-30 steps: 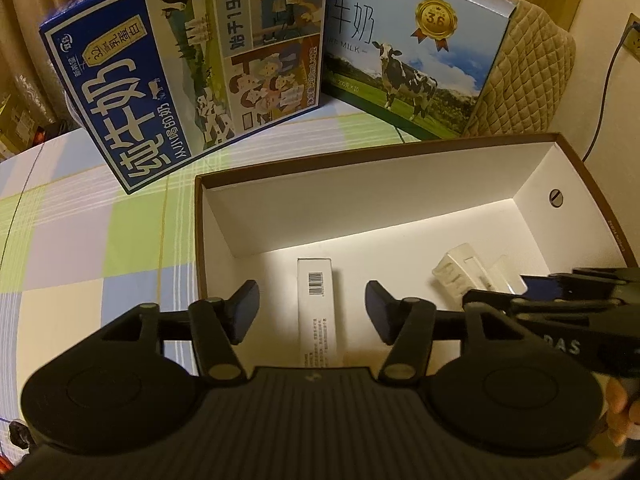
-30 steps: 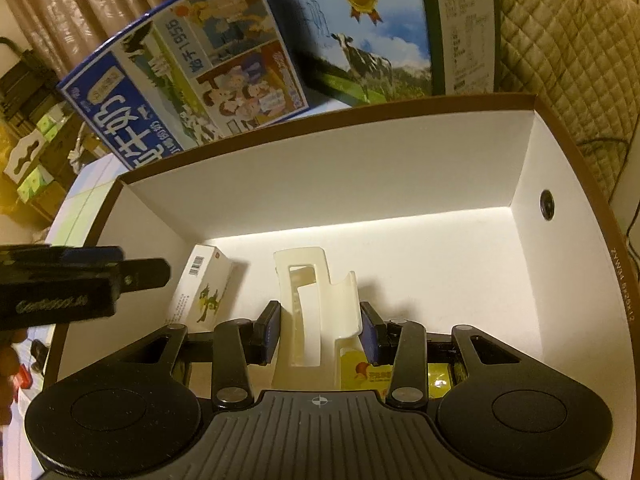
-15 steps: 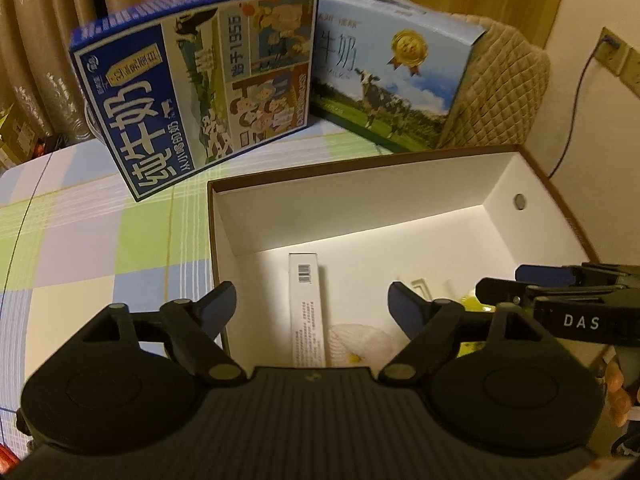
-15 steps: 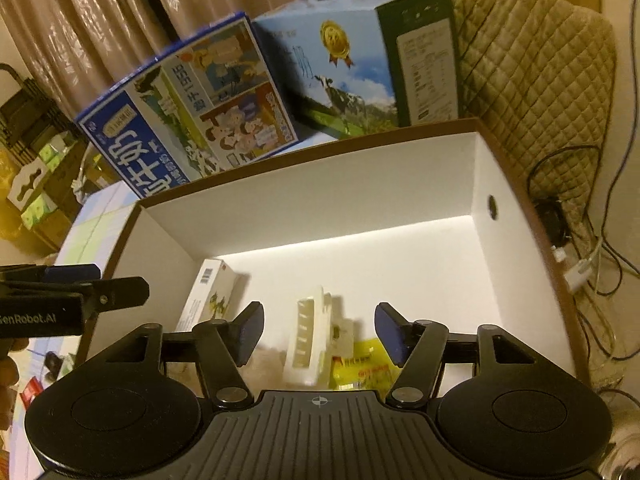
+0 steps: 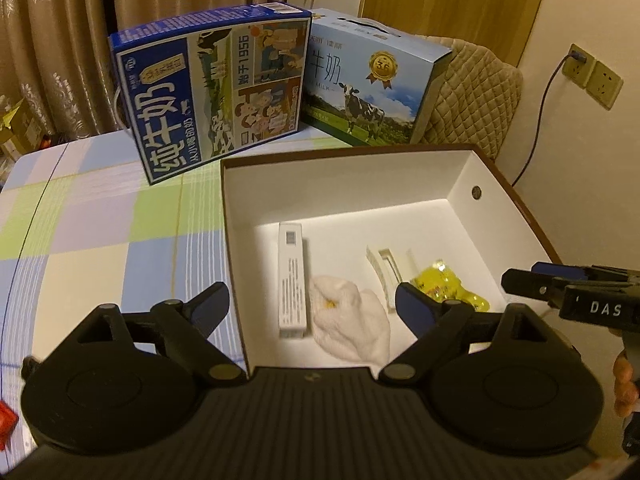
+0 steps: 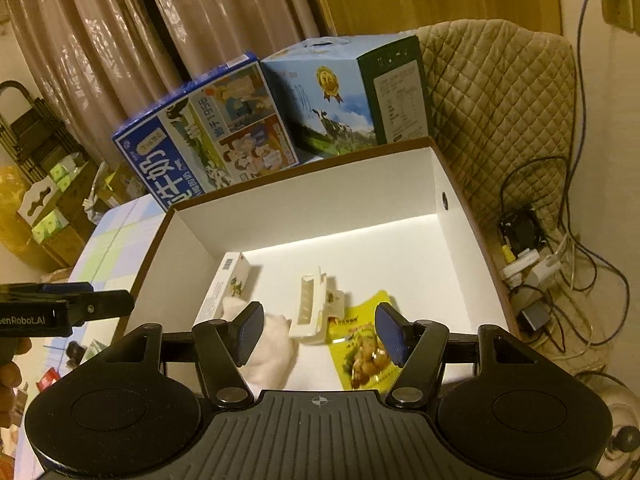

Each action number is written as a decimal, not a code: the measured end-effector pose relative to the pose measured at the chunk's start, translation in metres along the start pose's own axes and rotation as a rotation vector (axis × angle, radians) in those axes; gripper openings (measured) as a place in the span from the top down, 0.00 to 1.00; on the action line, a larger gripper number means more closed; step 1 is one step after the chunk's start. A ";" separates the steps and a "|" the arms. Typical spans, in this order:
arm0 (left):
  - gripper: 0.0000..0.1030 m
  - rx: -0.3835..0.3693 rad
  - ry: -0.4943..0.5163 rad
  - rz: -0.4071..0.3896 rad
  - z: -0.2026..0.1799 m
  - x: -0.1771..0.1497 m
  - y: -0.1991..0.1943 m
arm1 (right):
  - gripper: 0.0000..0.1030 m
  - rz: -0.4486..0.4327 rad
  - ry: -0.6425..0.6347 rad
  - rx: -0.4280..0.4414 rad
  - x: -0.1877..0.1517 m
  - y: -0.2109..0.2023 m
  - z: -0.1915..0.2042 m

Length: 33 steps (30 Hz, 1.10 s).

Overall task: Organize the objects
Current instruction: 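Open both tools to release the white box and holder into the box, then move both tools back toward the remaining items on the table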

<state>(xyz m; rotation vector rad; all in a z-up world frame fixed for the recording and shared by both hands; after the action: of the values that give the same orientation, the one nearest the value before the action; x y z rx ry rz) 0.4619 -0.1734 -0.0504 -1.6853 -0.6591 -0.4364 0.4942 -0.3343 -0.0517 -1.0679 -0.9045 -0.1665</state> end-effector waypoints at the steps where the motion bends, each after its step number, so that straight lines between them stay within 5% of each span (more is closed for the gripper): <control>1: 0.15 0.002 0.001 -0.002 0.001 -0.003 -0.004 | 0.43 -0.004 0.003 0.001 -0.002 -0.005 0.001; 20: 0.15 -0.002 -0.030 0.018 0.034 -0.066 -0.071 | 0.43 -0.014 -0.026 0.042 -0.035 -0.045 0.060; 33: 0.15 0.030 -0.082 0.032 0.089 -0.103 -0.111 | 0.43 0.049 -0.067 0.093 -0.070 -0.043 0.126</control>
<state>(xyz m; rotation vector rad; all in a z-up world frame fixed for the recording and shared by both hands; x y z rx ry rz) 0.3063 -0.0920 -0.0485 -1.6901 -0.6942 -0.3347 0.3559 -0.2744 -0.0500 -1.0129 -0.9364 -0.0473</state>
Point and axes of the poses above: each gripper's, at about its wrist camera, not at the fingertips, and y roughly the way its jaws point, z to its left, x to its top, the point moved 7 cm from there along y, roughly the way its jaws point, and after that the axes turned 11 degrees about -y, right-handed, at the moved point
